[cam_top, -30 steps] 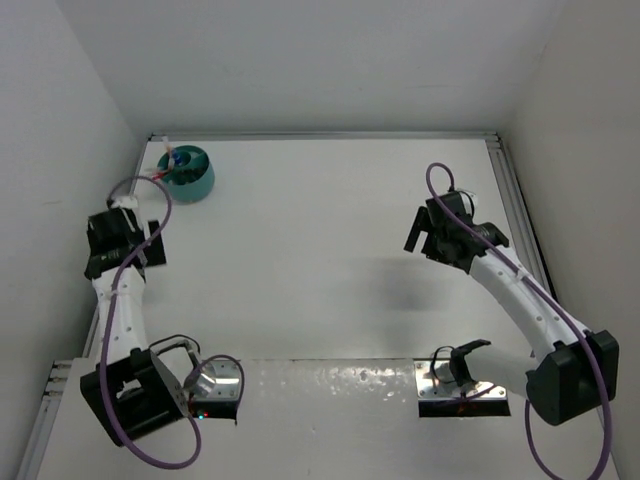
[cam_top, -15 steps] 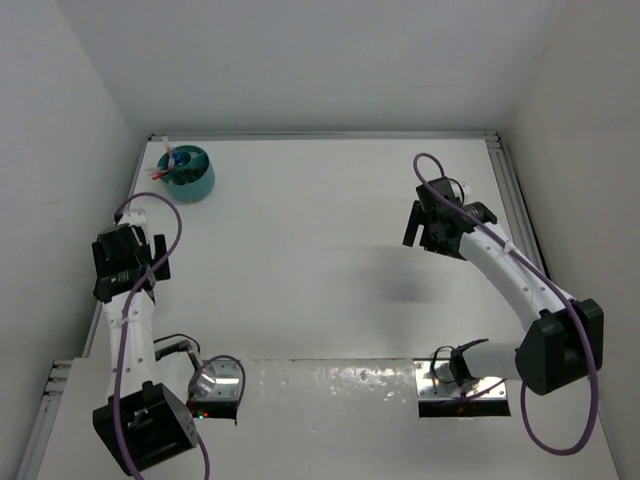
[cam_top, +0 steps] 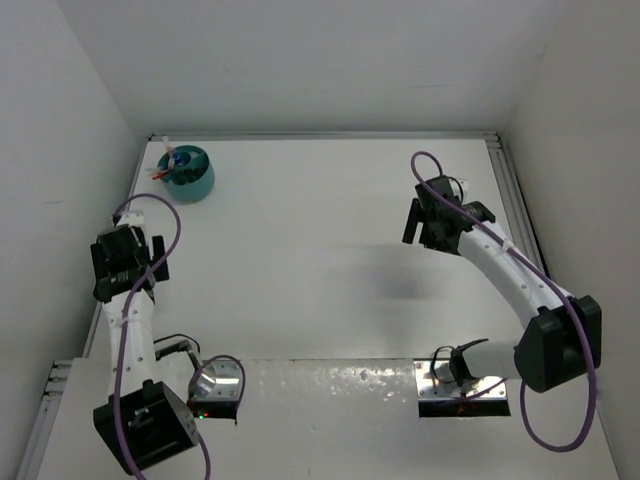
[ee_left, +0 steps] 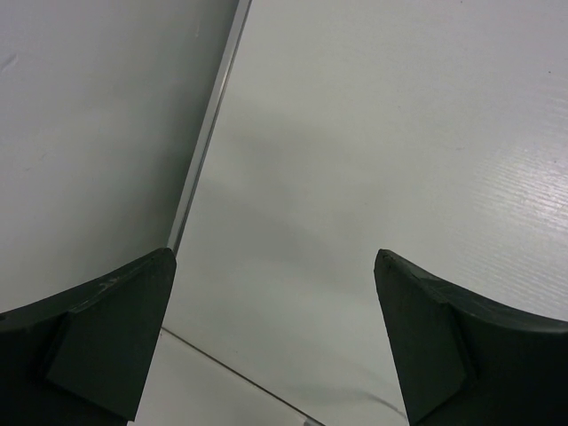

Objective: Sort the stationery into containers
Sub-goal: Reset both arms

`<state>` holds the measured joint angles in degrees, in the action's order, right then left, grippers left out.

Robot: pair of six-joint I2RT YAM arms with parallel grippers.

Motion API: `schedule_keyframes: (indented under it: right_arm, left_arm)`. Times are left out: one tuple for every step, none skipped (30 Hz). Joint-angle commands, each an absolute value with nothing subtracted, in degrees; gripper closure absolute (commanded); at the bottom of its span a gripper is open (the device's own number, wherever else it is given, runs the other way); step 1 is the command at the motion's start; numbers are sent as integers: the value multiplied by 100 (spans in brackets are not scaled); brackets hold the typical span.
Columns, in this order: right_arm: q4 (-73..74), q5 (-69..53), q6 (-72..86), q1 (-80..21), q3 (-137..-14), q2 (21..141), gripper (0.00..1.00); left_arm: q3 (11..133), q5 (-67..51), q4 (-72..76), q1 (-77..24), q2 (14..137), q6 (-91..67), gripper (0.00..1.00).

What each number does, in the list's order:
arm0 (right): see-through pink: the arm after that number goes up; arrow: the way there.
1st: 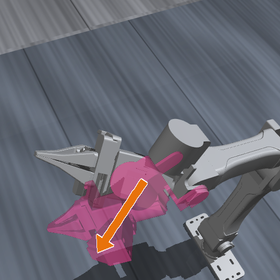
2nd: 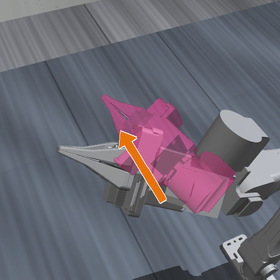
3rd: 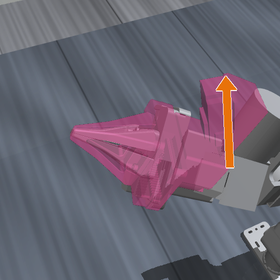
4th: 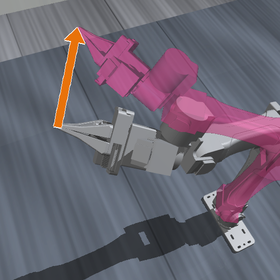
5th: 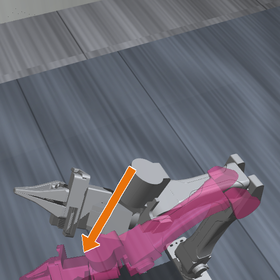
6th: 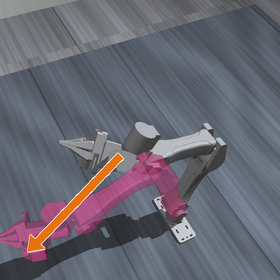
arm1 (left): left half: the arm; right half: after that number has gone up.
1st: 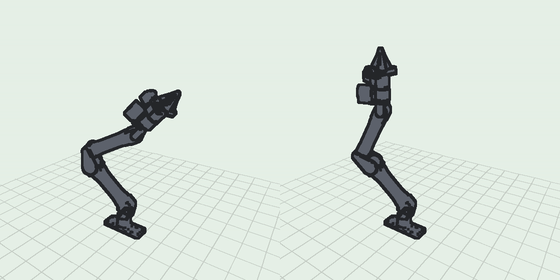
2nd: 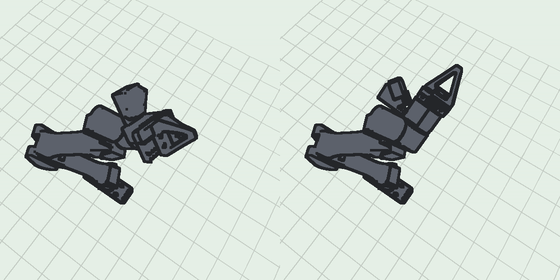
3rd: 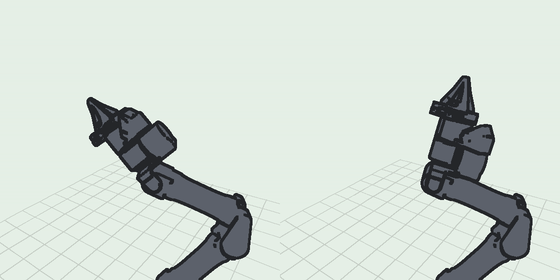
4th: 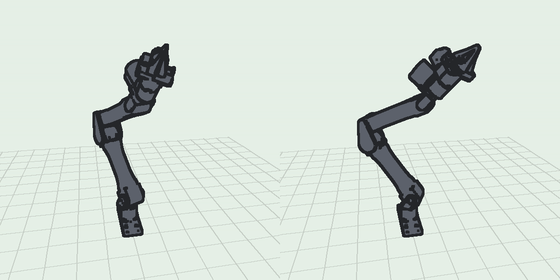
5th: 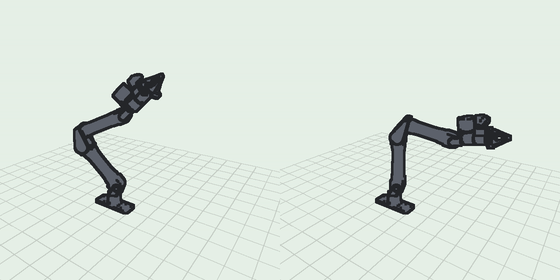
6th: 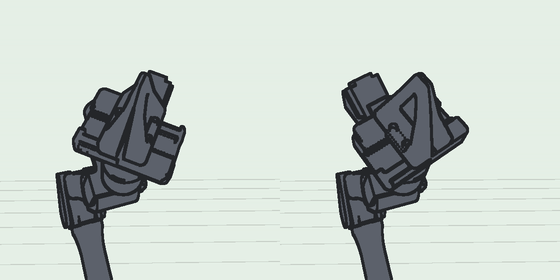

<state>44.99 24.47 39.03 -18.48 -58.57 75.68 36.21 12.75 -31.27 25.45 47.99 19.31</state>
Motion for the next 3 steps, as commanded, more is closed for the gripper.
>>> schedule_keyframes:
  right_arm:
    - [4080,2593,3832,-1828,-5644,7463,1]
    - [4000,2593,3841,-1828,-5582,7340,1]
    - [3929,2575,3815,-1828,-5555,7304,1]
  left_arm:
    - [3604,1301,-3006,2558,4711,2004,7]
    - [3604,1292,-3006,2558,4711,2004,7]
    - [3604,1283,-3006,2549,4711,2004,7]
